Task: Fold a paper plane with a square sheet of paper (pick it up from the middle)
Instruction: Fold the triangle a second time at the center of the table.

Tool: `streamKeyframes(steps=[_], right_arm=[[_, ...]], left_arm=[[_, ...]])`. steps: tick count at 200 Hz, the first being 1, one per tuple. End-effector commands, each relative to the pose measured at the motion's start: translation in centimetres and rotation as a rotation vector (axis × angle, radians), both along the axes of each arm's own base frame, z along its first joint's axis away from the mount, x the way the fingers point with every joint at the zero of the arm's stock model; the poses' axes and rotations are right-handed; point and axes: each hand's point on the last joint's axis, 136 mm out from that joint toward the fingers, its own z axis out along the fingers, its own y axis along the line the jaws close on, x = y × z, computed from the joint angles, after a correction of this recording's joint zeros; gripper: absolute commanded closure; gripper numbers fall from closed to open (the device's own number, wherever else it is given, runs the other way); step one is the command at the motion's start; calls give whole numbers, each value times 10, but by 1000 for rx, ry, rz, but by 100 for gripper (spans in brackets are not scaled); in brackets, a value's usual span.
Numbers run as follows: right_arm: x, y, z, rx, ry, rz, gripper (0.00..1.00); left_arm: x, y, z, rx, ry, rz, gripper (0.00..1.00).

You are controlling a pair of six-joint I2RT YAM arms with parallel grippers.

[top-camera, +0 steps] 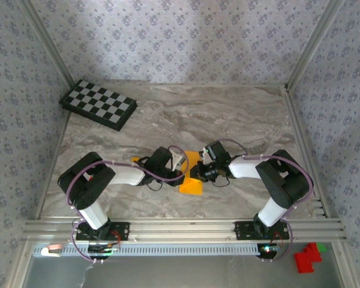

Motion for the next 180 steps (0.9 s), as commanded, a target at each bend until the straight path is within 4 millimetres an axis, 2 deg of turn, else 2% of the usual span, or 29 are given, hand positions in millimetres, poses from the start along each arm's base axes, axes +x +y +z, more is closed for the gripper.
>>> streamKeyframes(steps=[1, 35, 85, 101, 131, 180], right_arm=[[-22, -31, -45, -167, 92, -20, 85], [-25, -33, -49, -179, 106, -20, 85], [-27, -34, -54, -181, 115, -22, 86], [-27, -34, -55, -182, 116, -23, 86], [-27, -35, -54, -185, 113, -26, 86], [-26, -36, -54, -187, 112, -25, 86]], left_arm=[[-11, 24, -25, 159, 45, 23, 90], [-7, 24, 3, 134, 6, 42, 75], [-15, 37, 31, 114, -26, 77, 71], [-25, 29, 42, 61, -16, 51, 75], [-43, 3, 50, -13, 34, -23, 90], [-38, -15, 39, 2, 42, -59, 95]])
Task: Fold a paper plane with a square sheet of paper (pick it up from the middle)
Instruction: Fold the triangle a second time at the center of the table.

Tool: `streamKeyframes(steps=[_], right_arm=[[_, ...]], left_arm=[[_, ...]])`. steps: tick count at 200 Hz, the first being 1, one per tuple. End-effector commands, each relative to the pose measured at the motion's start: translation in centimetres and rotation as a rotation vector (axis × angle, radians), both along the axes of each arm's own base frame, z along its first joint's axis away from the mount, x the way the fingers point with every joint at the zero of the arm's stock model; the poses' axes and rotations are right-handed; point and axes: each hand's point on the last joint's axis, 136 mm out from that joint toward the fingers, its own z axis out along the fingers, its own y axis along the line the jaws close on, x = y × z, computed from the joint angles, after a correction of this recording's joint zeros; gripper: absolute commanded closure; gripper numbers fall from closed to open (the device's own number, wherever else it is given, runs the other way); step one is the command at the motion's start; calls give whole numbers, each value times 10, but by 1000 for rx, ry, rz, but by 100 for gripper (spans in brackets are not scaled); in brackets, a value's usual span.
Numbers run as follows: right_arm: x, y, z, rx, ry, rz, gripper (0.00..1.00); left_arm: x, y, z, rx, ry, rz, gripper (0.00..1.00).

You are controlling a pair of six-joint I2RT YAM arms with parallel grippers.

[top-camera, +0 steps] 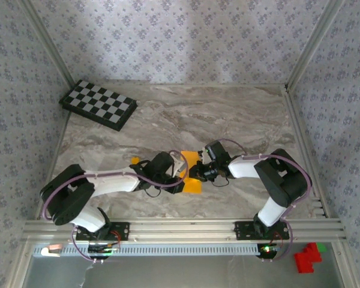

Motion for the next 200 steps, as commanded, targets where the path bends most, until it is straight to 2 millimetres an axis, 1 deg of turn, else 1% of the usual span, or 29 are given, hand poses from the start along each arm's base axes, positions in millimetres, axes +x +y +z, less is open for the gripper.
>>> streamKeyframes(steps=[1, 43, 71, 125, 158, 200], right_arm=[[-28, -40, -55, -213, 125, -38, 86], [-29, -41, -55, -216, 126, -36, 86], [-28, -41, -55, -216, 127, -35, 86], [-29, -42, -57, -221, 130, -35, 86], [-29, -43, -58, -225, 134, -34, 86], [-30, -44, -60, -231, 141, -34, 86]], left_arm=[[7, -19, 10, -43, -13, -26, 95], [11, -22, 2, -30, -13, -28, 96], [16, -16, -6, -9, -7, -7, 96], [7, -6, -27, 30, 32, -12, 96], [3, 0, -34, 49, 44, -14, 96], [0, 13, -44, 100, 43, -3, 96]])
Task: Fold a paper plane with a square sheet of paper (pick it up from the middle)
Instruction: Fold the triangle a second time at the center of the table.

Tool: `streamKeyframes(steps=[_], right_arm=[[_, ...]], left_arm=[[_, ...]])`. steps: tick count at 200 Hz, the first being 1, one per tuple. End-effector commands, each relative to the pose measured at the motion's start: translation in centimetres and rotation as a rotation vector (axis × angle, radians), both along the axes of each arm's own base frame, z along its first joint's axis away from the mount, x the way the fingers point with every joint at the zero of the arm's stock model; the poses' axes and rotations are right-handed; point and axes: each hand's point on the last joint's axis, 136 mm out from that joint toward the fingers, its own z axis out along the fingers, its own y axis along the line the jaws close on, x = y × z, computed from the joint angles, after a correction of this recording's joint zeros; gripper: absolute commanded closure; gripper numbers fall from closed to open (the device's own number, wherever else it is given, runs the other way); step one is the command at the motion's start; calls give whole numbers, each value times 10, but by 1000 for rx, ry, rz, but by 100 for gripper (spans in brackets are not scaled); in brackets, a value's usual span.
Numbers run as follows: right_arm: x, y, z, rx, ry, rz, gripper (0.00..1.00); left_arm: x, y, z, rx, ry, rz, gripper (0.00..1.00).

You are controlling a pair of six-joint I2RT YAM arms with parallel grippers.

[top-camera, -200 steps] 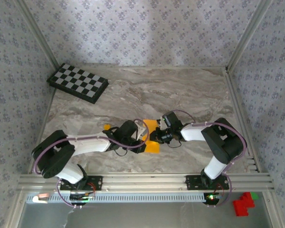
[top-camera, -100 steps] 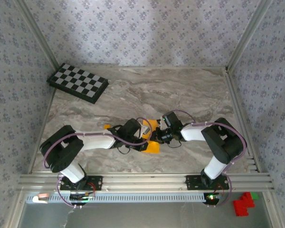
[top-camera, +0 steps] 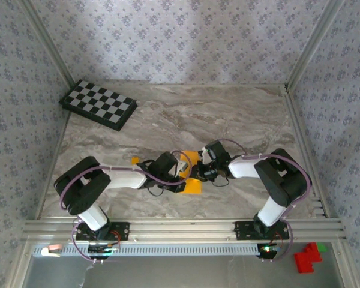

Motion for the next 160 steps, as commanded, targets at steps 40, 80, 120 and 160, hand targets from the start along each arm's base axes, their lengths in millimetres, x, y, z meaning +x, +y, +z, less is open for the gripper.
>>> streamKeyframes(steps=[40, 80, 120, 160], right_arm=[[-31, -47, -62, -252, 148, -41, 86], [-32, -49, -64, -265, 156, -43, 86], [-33, -49, -66, -270, 163, -44, 87], [-33, -50, -66, -269, 167, -42, 87]], left_arm=[[-21, 26, -19, 80, 48, -25, 96], [-40, 36, -25, 118, 86, -74, 97], [-48, 48, -24, 138, 96, -75, 99], [-46, 46, -6, 104, 68, -69, 99]])
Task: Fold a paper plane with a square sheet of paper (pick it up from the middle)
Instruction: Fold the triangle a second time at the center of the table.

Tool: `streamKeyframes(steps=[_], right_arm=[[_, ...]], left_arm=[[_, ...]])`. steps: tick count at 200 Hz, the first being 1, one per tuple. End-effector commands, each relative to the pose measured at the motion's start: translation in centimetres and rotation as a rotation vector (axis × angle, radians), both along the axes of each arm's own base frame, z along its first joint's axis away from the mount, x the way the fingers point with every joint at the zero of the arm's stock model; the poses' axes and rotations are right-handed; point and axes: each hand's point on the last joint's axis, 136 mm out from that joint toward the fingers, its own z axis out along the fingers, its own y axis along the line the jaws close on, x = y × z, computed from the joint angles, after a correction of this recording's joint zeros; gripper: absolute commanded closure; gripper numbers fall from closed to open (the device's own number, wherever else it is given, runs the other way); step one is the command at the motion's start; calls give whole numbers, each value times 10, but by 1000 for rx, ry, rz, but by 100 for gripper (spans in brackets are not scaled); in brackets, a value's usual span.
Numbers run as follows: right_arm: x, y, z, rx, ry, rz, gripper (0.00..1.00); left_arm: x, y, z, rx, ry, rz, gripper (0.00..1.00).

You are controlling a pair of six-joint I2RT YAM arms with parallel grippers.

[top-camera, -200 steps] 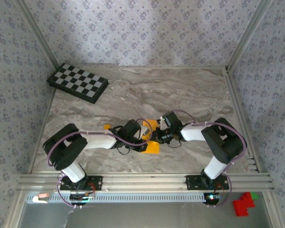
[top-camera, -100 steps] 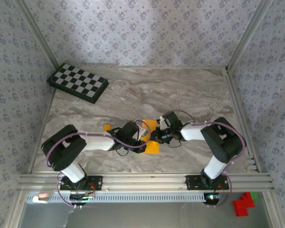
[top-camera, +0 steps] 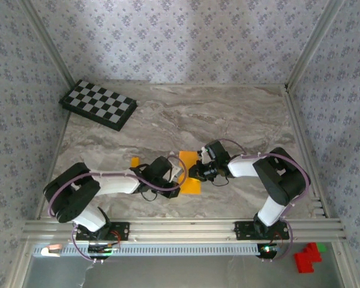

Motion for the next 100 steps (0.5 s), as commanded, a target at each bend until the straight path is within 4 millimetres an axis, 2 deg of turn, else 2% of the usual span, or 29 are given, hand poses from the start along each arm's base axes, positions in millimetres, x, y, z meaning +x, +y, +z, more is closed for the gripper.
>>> streamKeyframes(steps=[1, 35, 53, 76, 100], right_arm=[[-34, -51, -65, -277, 152, -48, 87], [-34, -51, -65, -276, 150, -49, 87], [-34, -51, -65, -276, 148, -46, 87], [-34, -51, -65, -277, 147, -48, 87], [-34, -50, -66, -278, 146, -46, 87]], left_arm=[[-21, 19, -4, 63, 63, -24, 99], [-2, 2, 36, -84, 8, 41, 99], [8, -4, 50, -125, -13, 62, 99], [18, -13, 54, -143, -19, 64, 98], [24, -23, 48, -141, -7, 57, 98]])
